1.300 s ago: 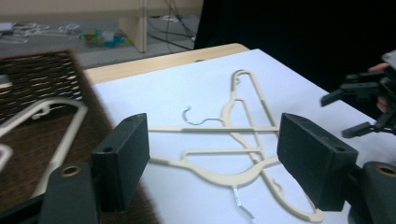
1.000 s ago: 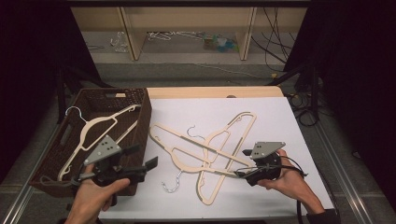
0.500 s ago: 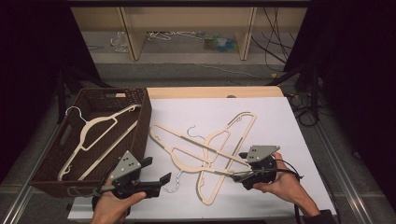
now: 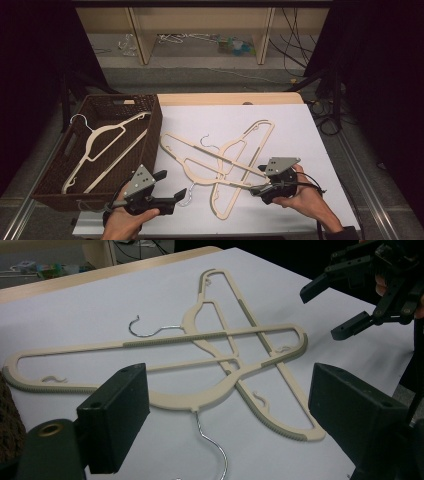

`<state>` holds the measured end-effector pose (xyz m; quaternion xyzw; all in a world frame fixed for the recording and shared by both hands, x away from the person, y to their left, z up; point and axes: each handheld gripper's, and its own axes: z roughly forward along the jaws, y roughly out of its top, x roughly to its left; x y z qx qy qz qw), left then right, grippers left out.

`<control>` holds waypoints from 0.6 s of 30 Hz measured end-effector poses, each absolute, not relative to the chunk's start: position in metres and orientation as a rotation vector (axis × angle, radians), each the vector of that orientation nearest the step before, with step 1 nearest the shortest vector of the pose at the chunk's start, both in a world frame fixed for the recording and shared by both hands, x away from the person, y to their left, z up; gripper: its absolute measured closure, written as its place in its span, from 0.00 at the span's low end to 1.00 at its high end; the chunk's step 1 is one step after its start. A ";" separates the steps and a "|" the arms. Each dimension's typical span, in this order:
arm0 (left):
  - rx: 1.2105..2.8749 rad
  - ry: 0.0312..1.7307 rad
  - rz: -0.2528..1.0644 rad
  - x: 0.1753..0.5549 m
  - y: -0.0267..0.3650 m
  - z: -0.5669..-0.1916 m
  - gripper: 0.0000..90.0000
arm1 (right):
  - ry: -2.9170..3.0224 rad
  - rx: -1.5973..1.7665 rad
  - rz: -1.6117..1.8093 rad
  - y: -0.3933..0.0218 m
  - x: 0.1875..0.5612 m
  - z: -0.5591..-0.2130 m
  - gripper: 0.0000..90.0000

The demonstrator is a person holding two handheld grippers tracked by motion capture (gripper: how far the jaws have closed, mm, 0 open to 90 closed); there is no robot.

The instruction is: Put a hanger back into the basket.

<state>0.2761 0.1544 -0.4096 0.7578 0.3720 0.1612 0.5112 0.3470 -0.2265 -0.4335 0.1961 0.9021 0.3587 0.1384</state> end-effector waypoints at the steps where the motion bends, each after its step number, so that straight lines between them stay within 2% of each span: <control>1: 1.826 0.895 0.387 0.276 0.154 -0.410 0.18 | 2.606 0.577 1.038 -0.226 0.347 -0.433 0.23; 18: 1.814 0.889 0.401 0.275 0.156 -0.413 0.18 | 2.599 0.551 1.013 -0.210 0.357 -0.436 0.25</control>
